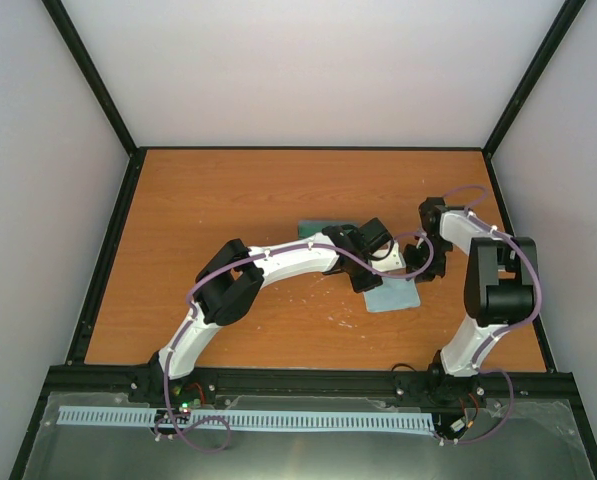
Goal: Organize the sunglasses
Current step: Fold the glasses cleaning cloth at the center of the board.
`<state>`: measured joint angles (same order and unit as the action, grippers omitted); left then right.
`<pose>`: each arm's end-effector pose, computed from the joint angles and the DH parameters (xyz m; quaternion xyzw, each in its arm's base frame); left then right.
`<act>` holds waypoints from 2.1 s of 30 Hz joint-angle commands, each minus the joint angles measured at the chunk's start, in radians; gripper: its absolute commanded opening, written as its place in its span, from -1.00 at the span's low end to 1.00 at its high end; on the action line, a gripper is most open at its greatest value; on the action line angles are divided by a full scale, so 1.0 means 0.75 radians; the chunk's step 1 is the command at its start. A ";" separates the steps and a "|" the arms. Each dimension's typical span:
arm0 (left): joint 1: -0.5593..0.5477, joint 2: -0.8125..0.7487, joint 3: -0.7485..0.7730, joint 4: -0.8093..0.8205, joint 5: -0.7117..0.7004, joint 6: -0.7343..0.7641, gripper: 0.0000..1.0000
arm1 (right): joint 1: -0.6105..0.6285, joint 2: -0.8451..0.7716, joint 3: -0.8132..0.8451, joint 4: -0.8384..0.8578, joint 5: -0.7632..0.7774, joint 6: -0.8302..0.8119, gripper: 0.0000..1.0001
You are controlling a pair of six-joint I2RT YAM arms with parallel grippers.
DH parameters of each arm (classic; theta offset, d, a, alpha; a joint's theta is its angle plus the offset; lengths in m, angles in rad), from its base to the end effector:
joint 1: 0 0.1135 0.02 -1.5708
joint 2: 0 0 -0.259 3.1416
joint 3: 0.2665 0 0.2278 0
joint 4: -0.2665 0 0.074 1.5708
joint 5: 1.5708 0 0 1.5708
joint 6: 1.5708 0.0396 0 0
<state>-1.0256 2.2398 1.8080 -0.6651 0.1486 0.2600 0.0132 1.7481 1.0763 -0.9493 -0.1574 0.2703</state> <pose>0.2320 -0.3938 0.1785 0.5950 0.7655 -0.1544 0.1902 0.2692 0.0098 0.1657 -0.1297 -0.9881 -0.0743 0.0359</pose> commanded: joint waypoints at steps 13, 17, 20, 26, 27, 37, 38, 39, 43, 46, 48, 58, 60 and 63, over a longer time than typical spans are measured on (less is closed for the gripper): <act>0.001 -0.045 0.013 0.025 0.003 -0.012 -0.99 | 0.042 0.065 -0.031 0.013 0.108 -0.008 -0.68; 0.000 -0.045 0.013 0.026 0.003 -0.012 -0.99 | 0.051 0.075 -0.031 0.024 0.102 -0.006 -0.72; 0.000 -0.045 0.012 0.027 0.002 -0.011 -0.99 | 0.060 0.086 -0.028 0.026 0.101 -0.004 -0.83; 0.001 -0.045 0.011 0.029 -0.001 -0.011 -0.99 | 0.066 0.085 -0.026 0.024 0.107 -0.002 -0.94; 0.001 -0.044 0.011 0.029 0.000 -0.009 -0.99 | 0.066 0.080 -0.025 0.021 0.107 -0.001 -0.94; 0.001 -0.047 0.011 0.025 -0.002 -0.010 -0.99 | 0.067 0.026 0.057 -0.045 0.145 0.010 -0.95; 0.001 -0.046 0.010 0.025 -0.002 -0.010 -0.98 | 0.067 0.026 0.060 -0.048 0.150 0.008 -0.94; 0.001 -0.047 0.011 0.025 -0.002 -0.009 -0.99 | 0.067 0.026 0.062 -0.051 0.151 0.008 -0.94; 0.001 -0.049 0.007 0.023 -0.008 -0.007 -0.99 | 0.067 0.013 0.056 -0.051 0.145 0.010 -0.94; 0.001 -0.048 0.005 0.024 -0.007 -0.007 -0.99 | 0.067 0.012 0.053 -0.053 0.146 0.005 -0.94; 0.000 -0.049 0.008 0.024 -0.004 -0.009 -0.99 | 0.068 0.018 0.050 -0.047 0.137 0.002 -0.94; 0.001 -0.048 0.009 0.026 -0.004 -0.010 -0.99 | 0.095 0.069 0.064 -0.056 0.119 0.002 -0.60; 0.000 -0.049 0.011 0.025 -0.005 -0.009 -0.99 | 0.101 0.080 0.059 -0.052 0.133 0.005 -0.62; 0.001 -0.049 0.009 0.026 -0.007 -0.008 -0.99 | 0.101 0.087 0.052 -0.043 0.141 0.008 -0.69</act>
<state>-1.0256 2.2398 1.8080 -0.6567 0.1486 0.2600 0.0834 1.7977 1.1065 -0.9760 -0.0750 0.2718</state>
